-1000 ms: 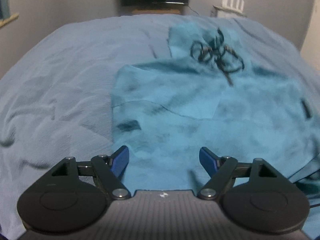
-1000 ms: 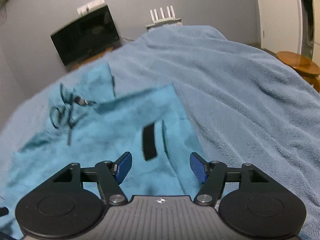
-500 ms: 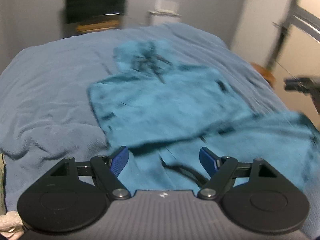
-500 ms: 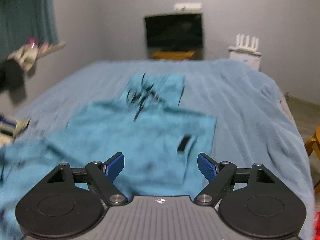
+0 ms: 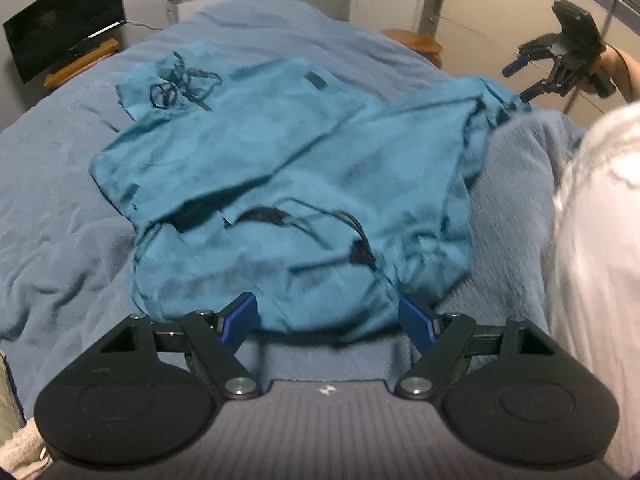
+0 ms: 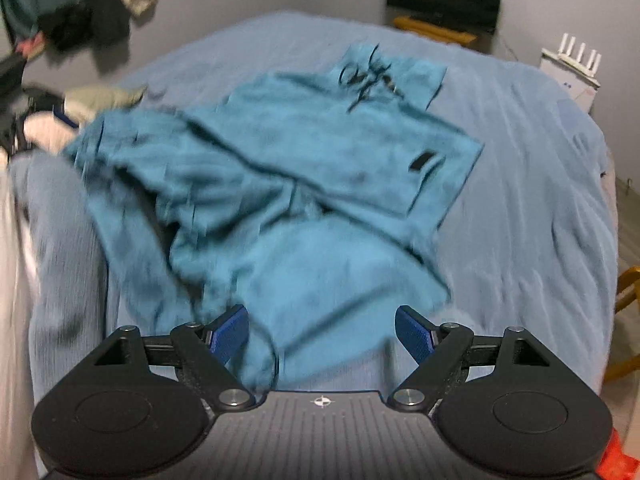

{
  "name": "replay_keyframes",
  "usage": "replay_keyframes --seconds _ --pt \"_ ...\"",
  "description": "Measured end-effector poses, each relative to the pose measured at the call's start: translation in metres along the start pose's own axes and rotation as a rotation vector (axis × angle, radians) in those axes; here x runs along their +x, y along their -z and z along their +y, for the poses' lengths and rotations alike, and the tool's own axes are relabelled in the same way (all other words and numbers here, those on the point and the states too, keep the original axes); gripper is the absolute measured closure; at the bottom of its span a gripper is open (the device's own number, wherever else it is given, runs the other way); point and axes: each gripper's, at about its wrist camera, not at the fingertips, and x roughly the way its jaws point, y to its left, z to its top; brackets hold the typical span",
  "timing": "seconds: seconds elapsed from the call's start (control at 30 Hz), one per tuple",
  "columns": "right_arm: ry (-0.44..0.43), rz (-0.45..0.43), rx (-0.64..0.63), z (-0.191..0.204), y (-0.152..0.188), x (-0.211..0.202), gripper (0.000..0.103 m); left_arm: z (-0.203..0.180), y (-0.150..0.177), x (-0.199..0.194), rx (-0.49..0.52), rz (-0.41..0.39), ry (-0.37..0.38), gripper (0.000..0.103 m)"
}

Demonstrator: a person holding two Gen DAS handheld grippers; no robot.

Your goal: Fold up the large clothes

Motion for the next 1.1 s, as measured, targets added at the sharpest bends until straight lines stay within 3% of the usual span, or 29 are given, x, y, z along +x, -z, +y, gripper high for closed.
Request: replay_keyframes --seconds 0.1,0.27,0.4,0.53,0.67,0.77,0.83,1.0,1.1 --pt "0.003 0.056 -0.028 0.008 0.014 -0.005 0.019 -0.012 0.004 0.009 0.082 0.035 -0.018 0.026" --pt "0.016 0.101 -0.105 0.024 0.022 -0.003 0.019 -0.024 0.003 0.019 0.172 0.007 -0.082 0.026" --pt "0.037 0.069 -0.152 0.038 0.024 0.0 0.019 -0.024 0.0 0.023 0.176 -0.045 -0.105 0.026" --pt "0.088 0.028 -0.28 0.054 0.024 0.004 0.014 -0.024 -0.003 0.024 0.187 -0.102 -0.121 0.026" --pt "0.085 -0.015 -0.387 0.061 0.019 0.01 0.016 -0.018 -0.004 0.03 0.188 -0.148 -0.097 0.026" --pt "0.044 -0.039 -0.452 0.065 0.02 0.007 0.022 -0.011 -0.004 0.03 0.185 -0.187 -0.05 0.04" --pt "0.008 -0.036 -0.452 0.061 0.018 0.008 0.028 -0.002 -0.006 0.032 0.147 -0.206 0.001 0.056" --pt "-0.066 -0.056 -0.353 0.039 -0.001 0.007 0.04 0.017 -0.017 0.036 0.065 -0.263 0.04 0.062" --pt "-0.075 -0.133 -0.246 0.018 -0.015 0.001 0.044 0.032 -0.027 0.039 -0.006 -0.316 0.039 0.065"
